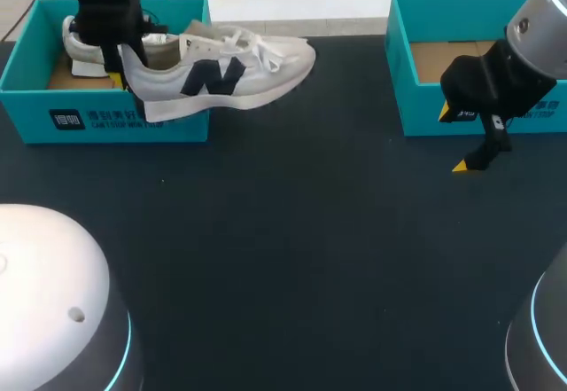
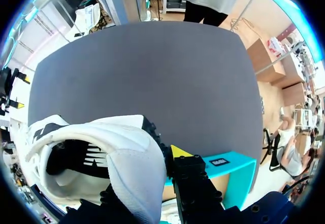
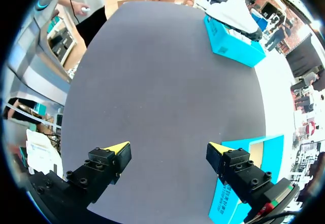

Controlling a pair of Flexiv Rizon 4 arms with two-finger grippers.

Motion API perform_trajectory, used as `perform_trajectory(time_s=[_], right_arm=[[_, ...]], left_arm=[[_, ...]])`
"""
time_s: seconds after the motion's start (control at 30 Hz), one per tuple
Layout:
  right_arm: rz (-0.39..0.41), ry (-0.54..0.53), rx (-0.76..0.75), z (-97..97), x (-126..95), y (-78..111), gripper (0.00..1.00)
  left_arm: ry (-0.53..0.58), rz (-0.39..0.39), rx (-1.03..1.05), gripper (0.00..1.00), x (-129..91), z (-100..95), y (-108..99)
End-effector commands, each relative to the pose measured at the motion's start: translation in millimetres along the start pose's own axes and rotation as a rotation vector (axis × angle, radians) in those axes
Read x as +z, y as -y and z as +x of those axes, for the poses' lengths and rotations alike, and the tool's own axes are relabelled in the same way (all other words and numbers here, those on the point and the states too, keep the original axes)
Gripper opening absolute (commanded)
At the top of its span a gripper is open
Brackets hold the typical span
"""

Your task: Take the shoe out of the shoebox, open the shoe tongue, remove and reinsert the insole, then place the shoe into the shoebox

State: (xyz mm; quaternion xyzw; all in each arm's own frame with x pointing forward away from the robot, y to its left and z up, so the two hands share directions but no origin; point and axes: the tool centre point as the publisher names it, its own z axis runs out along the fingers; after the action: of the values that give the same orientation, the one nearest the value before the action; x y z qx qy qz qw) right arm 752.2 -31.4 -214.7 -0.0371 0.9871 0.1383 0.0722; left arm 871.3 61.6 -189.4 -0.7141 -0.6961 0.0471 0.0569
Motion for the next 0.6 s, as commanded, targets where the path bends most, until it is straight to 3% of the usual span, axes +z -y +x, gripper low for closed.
perform_trajectory(time_s=[0.03,0.27,0.4,0.6], right_arm=[[0.002,0.001,0.000,0.2,0.7,-0.2,1.00],[0.002,0.001,0.000,0.2,0.7,-0.2,1.00],[0.002,0.001,0.000,0.2,0.7,-0.2,1.00],[0.002,0.001,0.000,0.2,0.7,-0.2,1.00]], left_arm=[[0.004,-0.042,0.001,0.00,-0.2,1.5,4.1],[0.004,-0.042,0.001,0.00,-0.2,1.5,4.1],[-0.095,-0.071,0.039,0.00,0.4,-40.4,26.1],[-0.140,-0.075,0.059,0.00,8.3,-77.2,41.6]])
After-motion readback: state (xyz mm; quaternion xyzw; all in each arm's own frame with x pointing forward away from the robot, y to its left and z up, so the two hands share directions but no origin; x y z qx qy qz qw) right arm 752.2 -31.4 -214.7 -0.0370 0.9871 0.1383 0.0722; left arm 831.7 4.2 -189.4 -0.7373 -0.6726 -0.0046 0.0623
